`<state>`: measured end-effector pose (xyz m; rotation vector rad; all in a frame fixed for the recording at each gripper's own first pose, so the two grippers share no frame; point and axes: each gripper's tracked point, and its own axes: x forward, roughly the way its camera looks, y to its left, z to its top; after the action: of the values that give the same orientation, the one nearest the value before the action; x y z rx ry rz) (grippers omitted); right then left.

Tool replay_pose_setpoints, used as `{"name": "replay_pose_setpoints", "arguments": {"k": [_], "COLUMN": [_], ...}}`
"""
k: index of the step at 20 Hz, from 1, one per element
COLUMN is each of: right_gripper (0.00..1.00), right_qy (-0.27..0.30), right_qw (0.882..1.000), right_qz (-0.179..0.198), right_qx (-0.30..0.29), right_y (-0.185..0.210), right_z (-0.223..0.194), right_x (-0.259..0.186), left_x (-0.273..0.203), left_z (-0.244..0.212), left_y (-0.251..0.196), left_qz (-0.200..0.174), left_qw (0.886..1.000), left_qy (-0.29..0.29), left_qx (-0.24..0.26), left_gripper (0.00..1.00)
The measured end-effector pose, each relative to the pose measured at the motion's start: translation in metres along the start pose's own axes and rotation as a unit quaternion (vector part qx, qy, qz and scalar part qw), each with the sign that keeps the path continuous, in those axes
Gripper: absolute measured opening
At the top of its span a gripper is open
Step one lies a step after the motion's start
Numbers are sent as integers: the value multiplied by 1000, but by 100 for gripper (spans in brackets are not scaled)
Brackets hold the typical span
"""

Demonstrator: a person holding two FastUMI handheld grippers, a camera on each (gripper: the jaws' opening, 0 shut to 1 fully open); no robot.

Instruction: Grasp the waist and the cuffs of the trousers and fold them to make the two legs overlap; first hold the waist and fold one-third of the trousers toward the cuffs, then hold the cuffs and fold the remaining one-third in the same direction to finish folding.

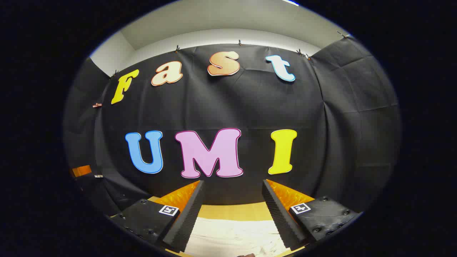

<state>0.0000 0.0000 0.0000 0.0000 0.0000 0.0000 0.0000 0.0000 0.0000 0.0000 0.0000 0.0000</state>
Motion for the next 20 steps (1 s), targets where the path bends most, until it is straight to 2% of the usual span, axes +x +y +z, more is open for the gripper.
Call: {"name": "replay_pose_setpoints", "arguments": {"k": [1,3,4,7,8,9,14,17,20], "right_gripper": [97,97,97,98,89,99,99,99,97], "right_qy": [-8,-13,-1,19,21,27,69,83,76], "right_qw": [1000,999,999,999,999,999,997,996,996], "right_qz": [0,-8,1,17,22,25,19,17,17], "right_qx": [-8,-30,-38,-23,-14,-8,16,17,-38], "right_y": [2,1,3,5,7,9,2,-3,-8], "right_z": [2,1,-6,-16,-17,-21,-45,-55,-56], "right_x": [0,3,3,4,3,5,6,4,-2], "left_x": [0,1,2,0,0,-2,-3,-7,-11], "left_z": [-2,-1,0,-3,-3,-6,-12,-26,-47], "left_y": [-1,-2,-3,-8,-9,-10,-4,5,17], "left_qz": [-1,-3,-6,-14,-18,-20,-15,-15,-26], "left_qw": [1000,1000,1000,1000,1000,999,999,997,987], "left_qy": [1,0,-2,-2,-1,-1,3,13,30], "left_qx": [-4,-9,-8,17,23,25,42,79,154], "left_gripper": [94,94,94,94,94,94,94,94,94]}}
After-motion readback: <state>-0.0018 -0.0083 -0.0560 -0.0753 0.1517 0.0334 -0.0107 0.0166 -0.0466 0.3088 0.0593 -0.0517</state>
